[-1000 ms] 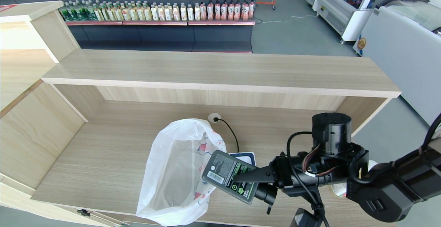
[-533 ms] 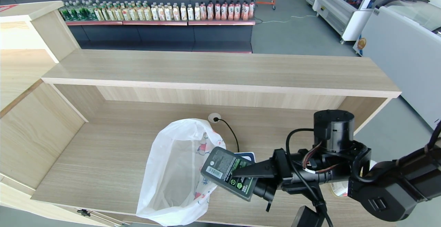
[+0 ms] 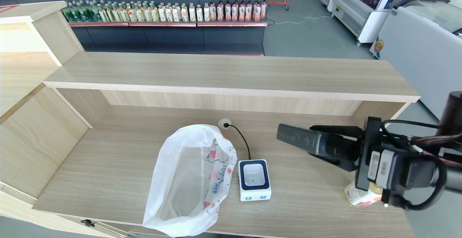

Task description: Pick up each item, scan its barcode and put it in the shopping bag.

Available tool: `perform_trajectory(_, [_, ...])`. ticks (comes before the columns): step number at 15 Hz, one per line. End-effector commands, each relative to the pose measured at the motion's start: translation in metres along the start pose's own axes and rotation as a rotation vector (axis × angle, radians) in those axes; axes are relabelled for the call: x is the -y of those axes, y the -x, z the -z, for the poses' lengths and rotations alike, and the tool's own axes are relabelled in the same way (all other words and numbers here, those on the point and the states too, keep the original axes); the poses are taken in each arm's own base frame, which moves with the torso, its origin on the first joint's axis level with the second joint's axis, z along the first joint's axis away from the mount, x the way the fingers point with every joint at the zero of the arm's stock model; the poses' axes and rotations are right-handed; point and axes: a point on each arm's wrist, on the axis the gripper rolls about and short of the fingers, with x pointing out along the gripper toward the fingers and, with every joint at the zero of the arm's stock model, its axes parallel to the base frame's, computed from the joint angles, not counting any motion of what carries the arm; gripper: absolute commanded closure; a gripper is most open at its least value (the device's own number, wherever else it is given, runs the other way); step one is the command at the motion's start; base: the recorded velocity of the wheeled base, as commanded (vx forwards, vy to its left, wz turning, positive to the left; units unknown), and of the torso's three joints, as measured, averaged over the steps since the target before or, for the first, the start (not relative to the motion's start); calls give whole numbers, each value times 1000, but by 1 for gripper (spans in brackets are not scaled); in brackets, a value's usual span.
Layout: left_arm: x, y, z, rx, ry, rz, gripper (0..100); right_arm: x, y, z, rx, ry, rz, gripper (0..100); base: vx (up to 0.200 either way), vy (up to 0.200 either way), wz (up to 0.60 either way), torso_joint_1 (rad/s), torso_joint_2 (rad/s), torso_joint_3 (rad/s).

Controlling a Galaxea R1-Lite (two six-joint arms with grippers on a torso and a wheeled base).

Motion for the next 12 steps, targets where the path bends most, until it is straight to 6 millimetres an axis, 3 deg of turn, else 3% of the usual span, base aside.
perform_trajectory(1, [0,0,0,0,0,0,0,20,67,-14,-123,-298,194,100,0,0,0,0,0,0])
perform_trajectory(2, [0,0,0,0,0,0,0,18,75,-12,-154,-471,207,100,0,0,0,0,0,0])
perform_trajectory(3, [0,0,0,0,0,0,0,10,82,-10,-184,-763,212,100,0,0,0,0,0,0])
perform_trajectory(5, [0,0,0,0,0,0,0,-1,86,-10,-211,-1293,213,100,0,0,0,0,0,0])
perform_trajectory(6, [0,0,0,0,0,0,0,-8,83,-10,-218,-1460,189,100,0,0,0,0,0,0])
perform_trajectory(9, [0,0,0,0,0,0,0,-15,71,2,-265,-1648,160,100,0,0,0,0,0,0])
perform_trajectory(12, [0,0,0,0,0,0,0,-20,57,18,-334,-1708,130,100,0,0,0,0,0,0])
